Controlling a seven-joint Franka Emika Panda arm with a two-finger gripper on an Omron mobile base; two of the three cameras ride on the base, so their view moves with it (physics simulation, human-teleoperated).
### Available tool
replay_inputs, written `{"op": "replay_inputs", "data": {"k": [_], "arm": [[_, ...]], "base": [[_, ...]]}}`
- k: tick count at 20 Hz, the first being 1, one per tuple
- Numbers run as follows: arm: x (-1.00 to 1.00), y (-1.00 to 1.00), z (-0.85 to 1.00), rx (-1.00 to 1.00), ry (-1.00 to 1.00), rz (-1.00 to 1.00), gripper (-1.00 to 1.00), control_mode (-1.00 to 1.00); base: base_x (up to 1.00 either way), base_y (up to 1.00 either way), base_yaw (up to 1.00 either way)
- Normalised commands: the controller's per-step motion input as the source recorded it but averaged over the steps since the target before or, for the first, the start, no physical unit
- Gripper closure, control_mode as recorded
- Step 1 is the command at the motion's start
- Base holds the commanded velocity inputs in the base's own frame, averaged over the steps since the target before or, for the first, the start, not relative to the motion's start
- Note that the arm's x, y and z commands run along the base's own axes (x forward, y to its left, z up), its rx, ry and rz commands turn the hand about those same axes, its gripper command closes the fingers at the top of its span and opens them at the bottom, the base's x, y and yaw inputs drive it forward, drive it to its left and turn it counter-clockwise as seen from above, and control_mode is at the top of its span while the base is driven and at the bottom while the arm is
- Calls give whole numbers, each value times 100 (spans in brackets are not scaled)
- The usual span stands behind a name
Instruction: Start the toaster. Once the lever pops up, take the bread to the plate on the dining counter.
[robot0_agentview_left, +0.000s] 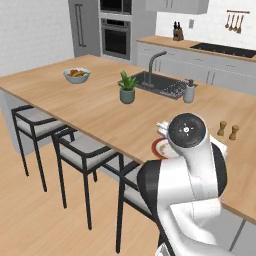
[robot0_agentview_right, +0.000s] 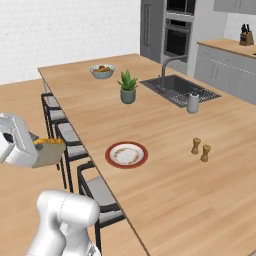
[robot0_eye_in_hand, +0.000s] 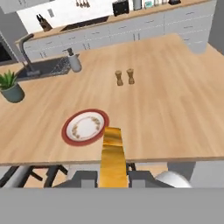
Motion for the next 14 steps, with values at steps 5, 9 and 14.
{"op": "replay_inputs", "data": {"k": [5, 9, 14], "arm": [[69, -53, 0, 5, 12, -29, 100, -100], [72, -52, 0, 0, 37, -28, 100, -100], [66, -35, 0, 0, 45, -21, 100, -100]], "base": [[0, 0, 0], [0, 0, 0], [0, 0, 0]]}}
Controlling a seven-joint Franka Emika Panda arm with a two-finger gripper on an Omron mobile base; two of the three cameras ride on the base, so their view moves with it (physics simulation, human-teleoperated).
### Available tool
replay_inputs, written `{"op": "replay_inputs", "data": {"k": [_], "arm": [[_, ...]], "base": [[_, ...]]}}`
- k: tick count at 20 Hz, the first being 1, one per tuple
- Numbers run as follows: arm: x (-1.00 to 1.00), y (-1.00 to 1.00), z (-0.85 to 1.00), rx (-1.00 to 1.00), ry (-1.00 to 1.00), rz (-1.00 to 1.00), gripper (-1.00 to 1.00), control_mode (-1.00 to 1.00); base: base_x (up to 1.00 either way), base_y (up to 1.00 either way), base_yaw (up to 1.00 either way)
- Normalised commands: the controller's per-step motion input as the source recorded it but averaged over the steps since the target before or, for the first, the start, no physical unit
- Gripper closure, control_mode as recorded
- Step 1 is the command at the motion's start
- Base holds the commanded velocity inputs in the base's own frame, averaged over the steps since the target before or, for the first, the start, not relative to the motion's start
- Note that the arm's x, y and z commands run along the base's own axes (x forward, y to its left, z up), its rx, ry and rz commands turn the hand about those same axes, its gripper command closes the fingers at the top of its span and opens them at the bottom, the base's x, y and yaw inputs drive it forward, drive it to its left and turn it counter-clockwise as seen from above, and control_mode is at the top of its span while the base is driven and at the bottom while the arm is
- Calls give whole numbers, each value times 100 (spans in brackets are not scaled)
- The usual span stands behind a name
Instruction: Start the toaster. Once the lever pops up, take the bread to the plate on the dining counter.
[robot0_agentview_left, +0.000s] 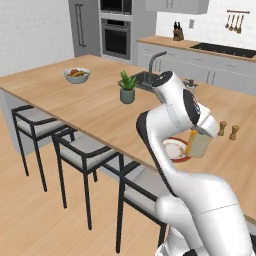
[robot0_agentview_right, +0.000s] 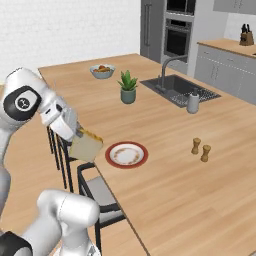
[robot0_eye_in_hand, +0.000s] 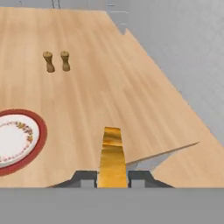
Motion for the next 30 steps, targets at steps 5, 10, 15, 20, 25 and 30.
{"op": "replay_inputs", "data": {"k": [5, 10, 15, 20, 25, 30], "arm": [[45, -27, -12, 0, 38, -10, 100, -100], [48, -30, -37, 0, 21, 3, 100, -100], [50, -4, -42, 0, 3, 15, 100, -100], [53, 0, -42, 0, 0, 20, 100, -100], [51, -19, -45, 1, 7, 13, 100, -100], [65, -13, -32, 0, 9, 5, 100, -100]], "base": [[0, 0, 0], [0, 0, 0], [0, 0, 0], [0, 0, 0], [0, 0, 0], [0, 0, 0]]}}
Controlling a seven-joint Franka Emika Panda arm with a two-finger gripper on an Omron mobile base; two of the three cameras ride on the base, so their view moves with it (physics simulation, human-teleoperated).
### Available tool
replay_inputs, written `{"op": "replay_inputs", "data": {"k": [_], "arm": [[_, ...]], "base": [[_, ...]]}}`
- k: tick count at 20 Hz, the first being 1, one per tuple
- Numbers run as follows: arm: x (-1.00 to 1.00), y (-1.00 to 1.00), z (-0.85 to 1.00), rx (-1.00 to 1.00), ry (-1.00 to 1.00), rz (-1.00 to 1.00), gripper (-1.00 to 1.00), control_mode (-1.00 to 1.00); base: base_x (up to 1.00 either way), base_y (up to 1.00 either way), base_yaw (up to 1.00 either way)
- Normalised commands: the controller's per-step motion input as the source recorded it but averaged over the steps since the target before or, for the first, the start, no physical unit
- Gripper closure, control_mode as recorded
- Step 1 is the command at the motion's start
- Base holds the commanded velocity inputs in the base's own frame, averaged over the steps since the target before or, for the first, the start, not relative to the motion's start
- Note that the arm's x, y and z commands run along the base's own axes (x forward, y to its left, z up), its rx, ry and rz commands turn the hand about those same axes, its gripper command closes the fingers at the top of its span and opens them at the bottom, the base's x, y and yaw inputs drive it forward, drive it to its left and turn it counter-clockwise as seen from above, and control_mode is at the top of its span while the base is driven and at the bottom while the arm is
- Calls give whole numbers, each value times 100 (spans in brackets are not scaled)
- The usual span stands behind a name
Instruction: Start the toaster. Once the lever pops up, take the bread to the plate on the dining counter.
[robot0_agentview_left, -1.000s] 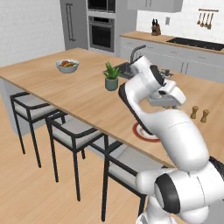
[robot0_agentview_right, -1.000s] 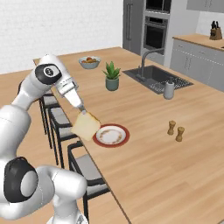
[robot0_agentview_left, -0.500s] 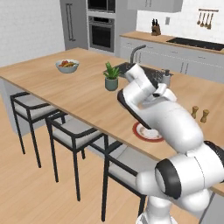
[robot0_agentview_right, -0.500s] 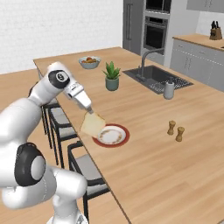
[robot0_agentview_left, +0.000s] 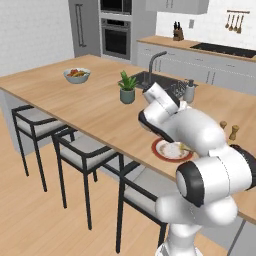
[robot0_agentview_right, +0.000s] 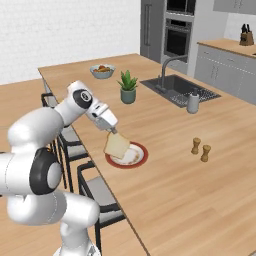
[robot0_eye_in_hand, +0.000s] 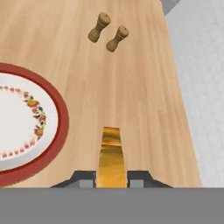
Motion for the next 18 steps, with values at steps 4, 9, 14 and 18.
{"op": "replay_inputs", "data": {"k": [4, 9, 14, 18], "arm": [[64, 0, -32, 0, 7, 4, 100, -100], [45, -5, -38, 3, 12, 1, 100, -100], [26, -19, -32, 2, 18, 0, 100, -100], [35, -13, -19, 0, 17, 0, 100, -100]], "base": [[0, 0, 0], [0, 0, 0], [0, 0, 0], [0, 0, 0]]}}
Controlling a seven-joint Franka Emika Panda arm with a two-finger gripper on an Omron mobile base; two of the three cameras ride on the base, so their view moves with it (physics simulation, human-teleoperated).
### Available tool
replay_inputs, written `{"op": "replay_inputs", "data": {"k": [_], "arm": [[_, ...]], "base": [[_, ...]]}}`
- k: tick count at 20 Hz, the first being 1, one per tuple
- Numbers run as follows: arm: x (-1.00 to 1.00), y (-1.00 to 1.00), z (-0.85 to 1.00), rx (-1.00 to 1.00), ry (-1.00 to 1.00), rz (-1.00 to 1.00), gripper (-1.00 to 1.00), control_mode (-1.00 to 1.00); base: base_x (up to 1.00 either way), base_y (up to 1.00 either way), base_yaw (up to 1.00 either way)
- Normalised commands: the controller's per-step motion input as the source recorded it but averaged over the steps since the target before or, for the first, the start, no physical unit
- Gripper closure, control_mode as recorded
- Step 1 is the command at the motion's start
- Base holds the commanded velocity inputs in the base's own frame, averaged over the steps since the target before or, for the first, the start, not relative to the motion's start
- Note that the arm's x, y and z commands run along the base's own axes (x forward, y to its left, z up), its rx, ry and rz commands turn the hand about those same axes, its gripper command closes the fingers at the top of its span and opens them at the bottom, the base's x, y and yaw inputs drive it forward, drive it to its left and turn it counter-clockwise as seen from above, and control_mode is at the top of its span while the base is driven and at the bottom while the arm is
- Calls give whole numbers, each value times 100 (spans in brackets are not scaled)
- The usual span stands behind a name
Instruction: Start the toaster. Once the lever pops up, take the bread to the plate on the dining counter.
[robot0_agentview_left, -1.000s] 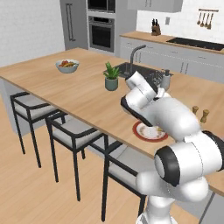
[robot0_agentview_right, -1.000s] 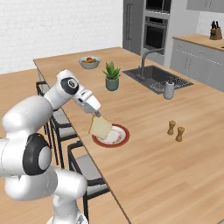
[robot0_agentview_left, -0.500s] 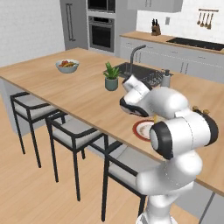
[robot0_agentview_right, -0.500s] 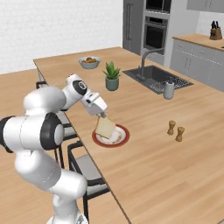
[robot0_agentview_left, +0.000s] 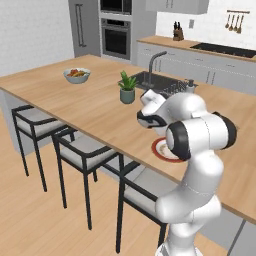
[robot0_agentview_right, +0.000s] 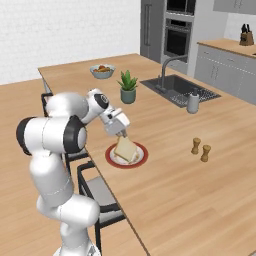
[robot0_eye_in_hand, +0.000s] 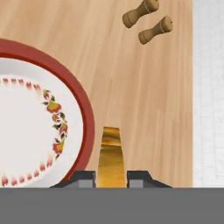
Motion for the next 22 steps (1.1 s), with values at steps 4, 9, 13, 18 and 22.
{"op": "replay_inputs", "data": {"k": [4, 9, 13, 18, 22], "arm": [[42, 0, -21, 0, 13, 0, 100, -100], [37, -1, -46, 0, 1, 0, 100, -100], [36, -1, -57, 0, 0, 0, 100, -100], [21, 0, -46, 0, -6, 0, 100, -100], [0, 12, -3, 0, -24, 0, -100, -100]], "base": [[0, 0, 0], [0, 0, 0], [0, 0, 0], [0, 0, 0], [0, 0, 0]]}}
